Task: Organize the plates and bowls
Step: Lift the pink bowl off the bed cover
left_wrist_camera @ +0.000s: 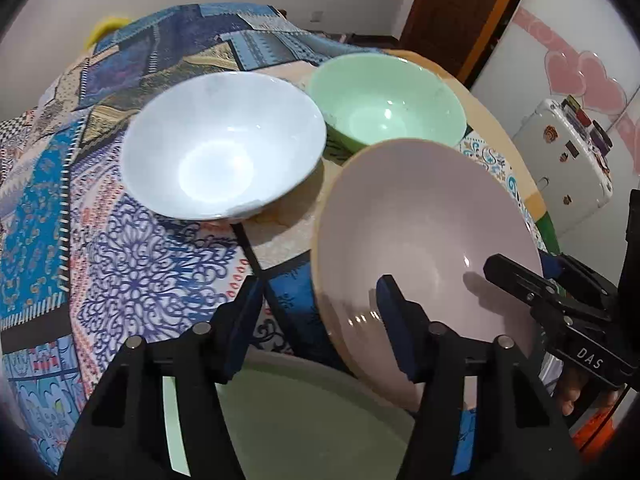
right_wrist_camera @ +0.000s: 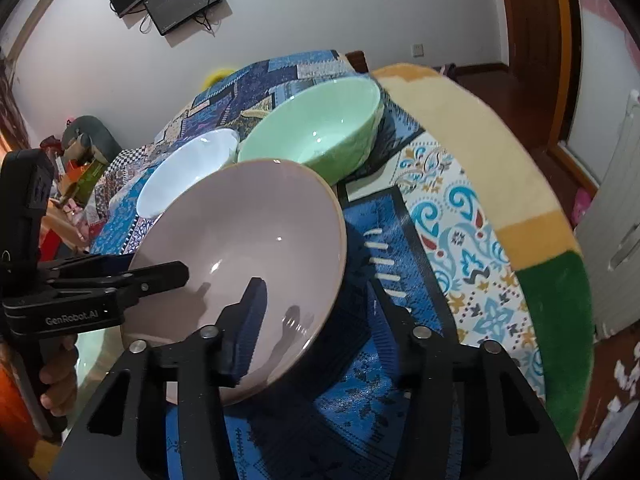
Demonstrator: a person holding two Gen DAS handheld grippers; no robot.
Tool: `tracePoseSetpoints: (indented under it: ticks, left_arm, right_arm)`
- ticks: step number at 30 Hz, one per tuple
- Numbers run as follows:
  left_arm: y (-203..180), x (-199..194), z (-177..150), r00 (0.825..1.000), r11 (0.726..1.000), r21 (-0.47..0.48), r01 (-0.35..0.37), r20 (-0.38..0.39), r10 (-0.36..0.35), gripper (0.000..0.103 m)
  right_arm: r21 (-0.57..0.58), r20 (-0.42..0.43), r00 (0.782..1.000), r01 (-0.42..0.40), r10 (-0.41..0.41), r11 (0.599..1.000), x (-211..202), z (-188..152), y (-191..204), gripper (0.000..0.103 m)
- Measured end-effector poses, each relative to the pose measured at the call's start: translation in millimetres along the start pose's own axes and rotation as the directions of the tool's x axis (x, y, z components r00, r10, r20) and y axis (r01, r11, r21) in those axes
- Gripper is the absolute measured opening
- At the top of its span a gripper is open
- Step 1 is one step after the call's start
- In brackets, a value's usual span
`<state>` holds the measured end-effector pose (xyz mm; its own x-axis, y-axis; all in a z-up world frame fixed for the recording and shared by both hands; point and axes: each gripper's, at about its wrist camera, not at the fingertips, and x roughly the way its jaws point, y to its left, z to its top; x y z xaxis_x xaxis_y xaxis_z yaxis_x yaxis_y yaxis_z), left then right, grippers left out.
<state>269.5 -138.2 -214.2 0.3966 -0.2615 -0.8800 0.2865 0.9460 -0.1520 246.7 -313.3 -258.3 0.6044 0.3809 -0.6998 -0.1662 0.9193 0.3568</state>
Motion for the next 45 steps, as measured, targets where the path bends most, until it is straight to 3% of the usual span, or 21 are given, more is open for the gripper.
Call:
tracePoseSetpoints:
  ticks: [3,8,11,15,20,27,37,45]
  left_arm:
    - [-3,7,1,1.0,1.0,0.006,0.006,-0.017,-0.006,0.047]
    - [-4,12,4,0.999,1.0,0.004,0.021,-0.026,-0.021,0.045]
    - [-3,14,5,0.999,1.0,0.006,0.028,-0.036,-0.028,0.034]
    - [-6,14,6,0.998,0.998,0.02,0.051,-0.045,-0.05,0.027]
    - [-11,12,3,0.999,0.999,0.033,0.037,-0.037,-0.036,0.027]
    - [-8,2,-3,0.996,0.997,-0.003,0.081,-0.043,-0.081,0.027]
    - [-7,-43,-14,0.995,0.996,-0.013,0.091,0.05,-0.09,0.026]
    - [4,-81,-29,0.994,0.998,-0.017,0.056,0.098,-0.054,0.026]
  right_arm:
    - [0.008,-0.016,1.0,-0.011,0.011,1.0,3,-2,-3,0.036]
    - [0.015,-0.014,1.0,-0.028,0.028,0.999,3,-1,-4,0.031]
    - [0.021,-0.017,0.999,-0.048,0.048,0.999,5,0,-3,0.023]
    - [0.018,-0.007,0.999,-0.041,0.041,0.999,2,2,2,0.023]
    - [0.037,-0.006,0.999,-0.044,0.044,0.998,2,3,1,0.023]
    - [0.03,0.026,0.999,-0.021,0.02,0.999,-7,5,6,0.023]
    - [0.007,0.059,0.997,-0.046,0.045,0.999,-25,9,23,0.023]
    - [-0.037,0.083,0.993,-0.085,0.088,0.996,-35,13,56,0.023]
